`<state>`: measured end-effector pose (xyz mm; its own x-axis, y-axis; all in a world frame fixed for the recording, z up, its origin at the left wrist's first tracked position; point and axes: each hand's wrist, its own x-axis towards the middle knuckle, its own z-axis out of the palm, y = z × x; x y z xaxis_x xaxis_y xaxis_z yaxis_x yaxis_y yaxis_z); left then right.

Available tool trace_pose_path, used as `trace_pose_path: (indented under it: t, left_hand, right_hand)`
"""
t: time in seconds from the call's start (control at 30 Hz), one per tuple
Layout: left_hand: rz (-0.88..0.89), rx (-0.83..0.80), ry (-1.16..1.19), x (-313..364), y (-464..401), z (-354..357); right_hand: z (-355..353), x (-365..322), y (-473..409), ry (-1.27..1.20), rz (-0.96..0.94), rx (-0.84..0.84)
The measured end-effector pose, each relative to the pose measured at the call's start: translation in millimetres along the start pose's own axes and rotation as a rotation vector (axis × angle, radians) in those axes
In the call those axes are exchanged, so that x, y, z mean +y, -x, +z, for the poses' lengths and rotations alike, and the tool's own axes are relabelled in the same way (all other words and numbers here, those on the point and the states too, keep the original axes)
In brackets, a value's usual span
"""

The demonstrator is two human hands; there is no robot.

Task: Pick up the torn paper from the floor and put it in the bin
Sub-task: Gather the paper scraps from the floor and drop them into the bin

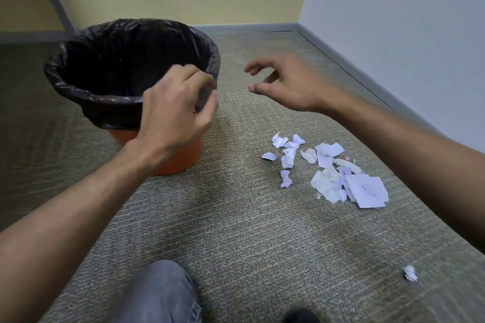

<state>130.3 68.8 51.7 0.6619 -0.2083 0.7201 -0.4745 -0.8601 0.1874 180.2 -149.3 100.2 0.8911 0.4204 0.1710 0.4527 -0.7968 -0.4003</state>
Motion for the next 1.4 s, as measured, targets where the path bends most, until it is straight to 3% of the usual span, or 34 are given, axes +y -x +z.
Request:
trace_pose_path:
  t: [0.3,0.53,0.8,1.07,1.4]
  left_hand:
    - [-0.024,-0.251,0.267,77.3,48.3,98.9]
    - [-0.080,-0.554,0.293,110.8,88.7,164.8]
    - [-0.073,-0.793,0.300,145.7,133.2,193.2]
    - [-0.067,-0.838,0.273,152.6,150.2,202.2]
    - [-0.237,-0.753,0.132,139.6,131.0,217.6]
  right_hand:
    - [2.8,112.1,124.3,0.067,0.313,-0.085]
    - [26.4,188.7,230.3,0.145,0.533,-0.200]
    - [52.4,222.1,321.3,0.179,0.732,-0.344]
    - [79.5,227.8,370.9,0.050,0.828,-0.335]
    - [87.7,233.5,340.8,-0.204,0.817,-0.065]
